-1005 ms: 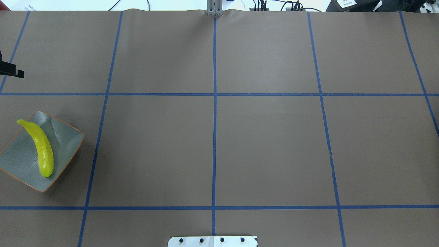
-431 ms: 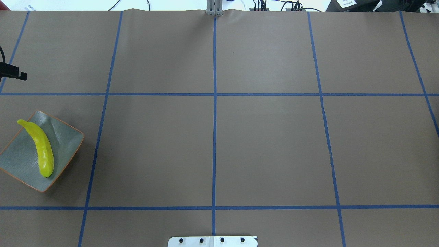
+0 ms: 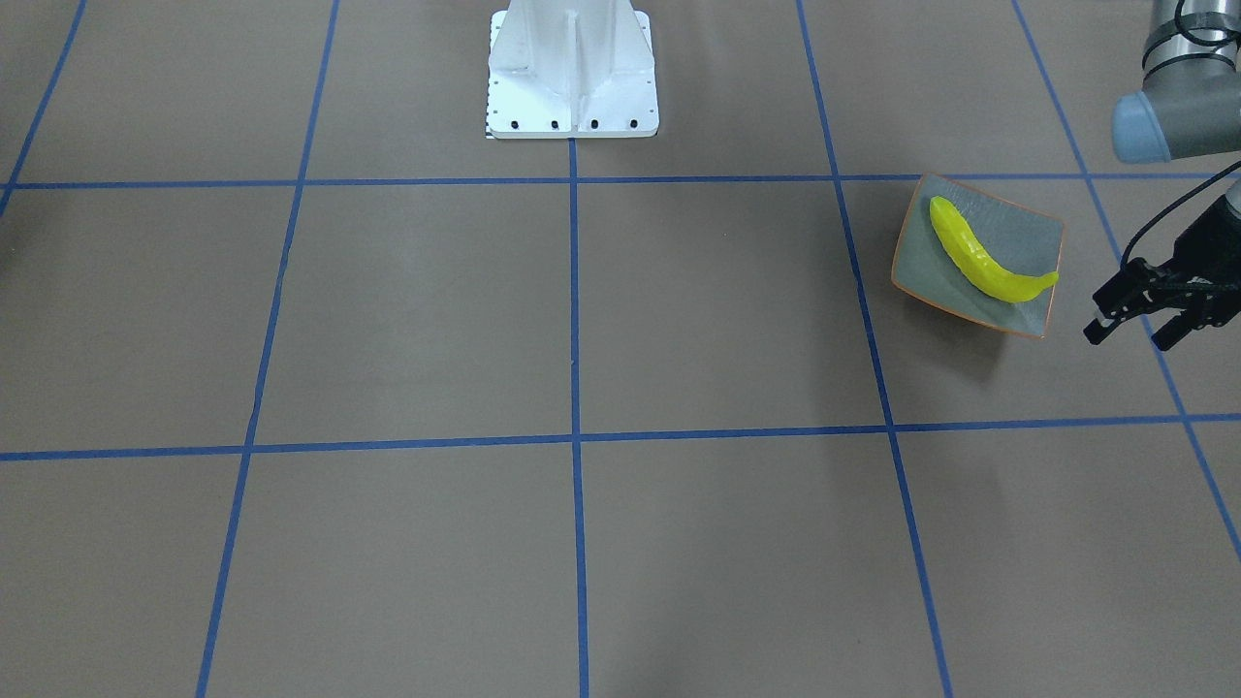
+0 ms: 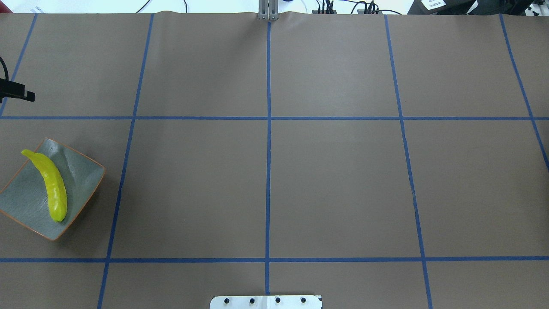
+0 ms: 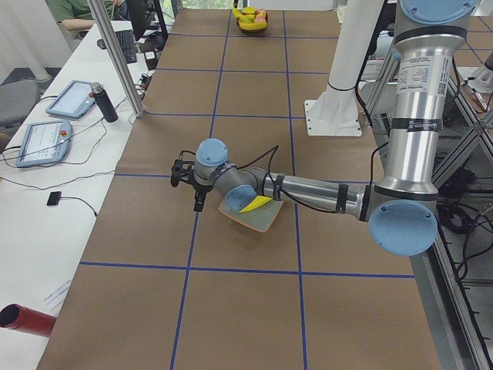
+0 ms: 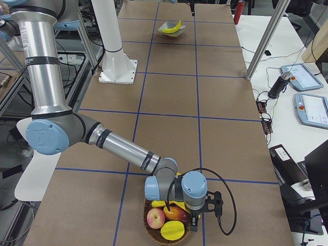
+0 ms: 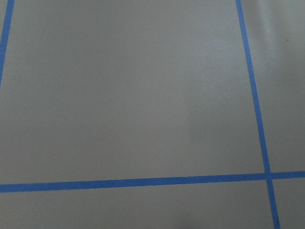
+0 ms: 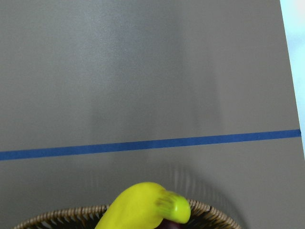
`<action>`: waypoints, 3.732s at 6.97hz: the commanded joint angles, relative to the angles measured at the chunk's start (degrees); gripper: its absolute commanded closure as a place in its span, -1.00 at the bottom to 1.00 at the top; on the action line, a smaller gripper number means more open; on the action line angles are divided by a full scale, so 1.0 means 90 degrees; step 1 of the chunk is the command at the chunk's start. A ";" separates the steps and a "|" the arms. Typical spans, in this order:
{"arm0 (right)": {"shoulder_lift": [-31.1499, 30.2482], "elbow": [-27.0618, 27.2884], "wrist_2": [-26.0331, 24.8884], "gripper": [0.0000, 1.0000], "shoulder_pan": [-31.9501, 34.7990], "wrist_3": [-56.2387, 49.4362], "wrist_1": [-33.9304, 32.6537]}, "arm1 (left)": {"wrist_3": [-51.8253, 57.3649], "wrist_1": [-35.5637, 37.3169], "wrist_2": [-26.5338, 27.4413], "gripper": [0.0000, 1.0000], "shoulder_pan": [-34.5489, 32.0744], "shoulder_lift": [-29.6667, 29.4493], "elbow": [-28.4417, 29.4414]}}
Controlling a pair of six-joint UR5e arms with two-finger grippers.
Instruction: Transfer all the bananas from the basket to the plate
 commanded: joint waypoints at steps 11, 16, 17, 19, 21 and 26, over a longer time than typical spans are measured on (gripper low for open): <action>0.0250 -0.0323 -0.0261 -0.93 -0.0413 0.0016 -0.0006 | 0.0007 -0.0010 0.0000 -1.00 0.0036 0.0008 0.0051; 0.0250 -0.0363 -0.0232 -0.24 -0.0481 0.0036 -0.0006 | 0.0017 -0.0010 0.0000 -1.00 0.0046 -0.0002 0.0061; 0.0250 -0.0354 -0.0232 -0.05 -0.0481 0.0026 -0.0006 | 0.0017 -0.0010 0.0000 -1.00 0.0046 -0.0002 0.0061; 0.0250 -0.0344 -0.0232 0.55 -0.0511 0.0026 -0.0006 | 0.0017 -0.0010 0.0000 -1.00 0.0065 -0.0002 0.0061; 0.0250 -0.0266 -0.0223 1.00 -0.0511 0.0036 -0.0006 | 0.0017 -0.0010 0.0000 -1.00 0.0065 -0.0002 0.0061; 0.0202 0.0795 0.0285 1.00 -0.0123 0.0193 -0.0704 | 0.0017 -0.0010 -0.0010 -1.00 0.0075 0.0018 0.0061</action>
